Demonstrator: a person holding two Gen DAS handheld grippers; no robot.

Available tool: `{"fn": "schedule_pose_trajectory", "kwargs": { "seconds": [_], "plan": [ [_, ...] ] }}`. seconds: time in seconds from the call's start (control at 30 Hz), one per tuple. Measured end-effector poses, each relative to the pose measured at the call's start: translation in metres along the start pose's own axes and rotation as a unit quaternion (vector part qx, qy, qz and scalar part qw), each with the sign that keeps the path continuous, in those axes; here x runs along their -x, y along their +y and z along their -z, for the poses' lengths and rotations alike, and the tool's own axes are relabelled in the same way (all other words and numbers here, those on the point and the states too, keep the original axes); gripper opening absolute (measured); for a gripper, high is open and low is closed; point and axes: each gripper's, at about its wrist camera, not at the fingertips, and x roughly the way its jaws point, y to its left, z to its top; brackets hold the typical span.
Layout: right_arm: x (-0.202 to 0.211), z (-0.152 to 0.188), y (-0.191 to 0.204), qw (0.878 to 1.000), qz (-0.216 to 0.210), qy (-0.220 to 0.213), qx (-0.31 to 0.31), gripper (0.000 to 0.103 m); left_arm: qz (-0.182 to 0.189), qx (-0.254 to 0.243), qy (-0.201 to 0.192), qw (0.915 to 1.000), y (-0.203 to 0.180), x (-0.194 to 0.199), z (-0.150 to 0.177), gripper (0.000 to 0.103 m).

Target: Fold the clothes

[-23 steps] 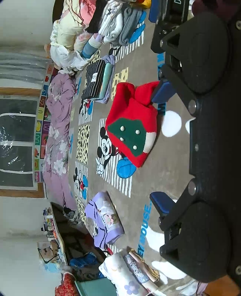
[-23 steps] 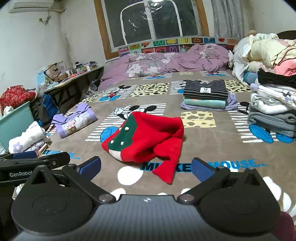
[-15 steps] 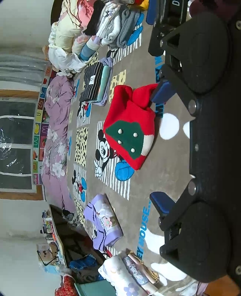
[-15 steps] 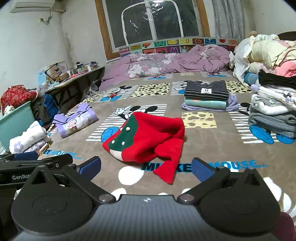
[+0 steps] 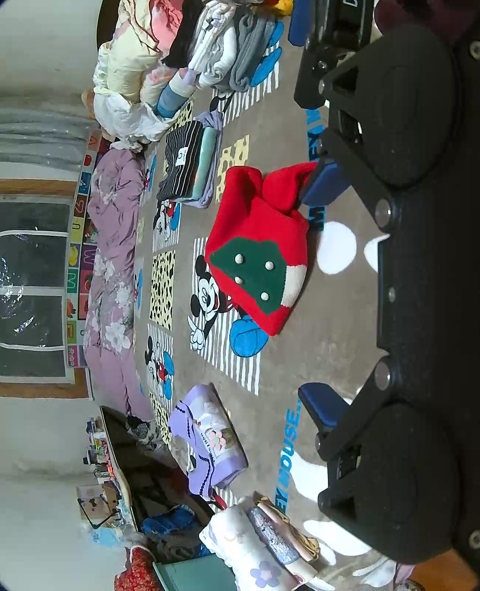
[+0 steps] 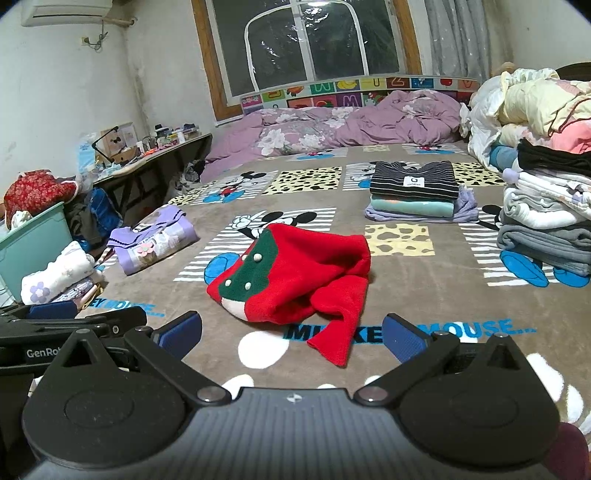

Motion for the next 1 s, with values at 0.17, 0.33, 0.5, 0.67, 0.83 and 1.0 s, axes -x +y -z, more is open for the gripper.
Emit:
{"fn": "schedule_pose_trajectory", "kwargs": {
  "seconds": [0.17, 0.33, 0.5, 0.67, 0.83, 1.0],
  "plan": [
    [-0.0003, 0.0, 0.0002, 1.0, -0.001, 0.0, 0.0, 0.103, -0.003, 0.0, 0.002, 1.0, -0.0016, -0.0016, 0.0002, 0.103],
    [-0.0011, 0.0011, 0.0004, 1.0, -0.001, -0.001, 0.0, 0.103, -0.003, 0.0, 0.004, 1.0, -0.0021, -0.002, 0.0006, 0.103],
    [-0.003, 0.0021, 0.0014, 1.0, -0.002, 0.002, 0.001, 0.103, -0.003, 0.0, 0.005, 1.0, -0.0016, -0.0025, 0.0005, 0.103],
    [-0.0045, 0.002, 0.0012, 1.0, -0.003, 0.002, 0.003, 0.103, -0.003, 0.0, 0.005, 1.0, -0.0014, -0.004, -0.0002, 0.103],
    [-0.0062, 0.0018, 0.0013, 1.0, -0.003, 0.003, 0.003, 0.103, -0.005, 0.003, 0.004, 1.0, -0.0009, -0.0053, -0.0022, 0.103],
    [-0.0087, 0.0016, 0.0, 1.0, -0.004, 0.004, 0.002, 0.103, -0.005, 0.001, 0.004, 1.0, -0.0015, -0.0079, -0.0028, 0.103]
  ]
}}
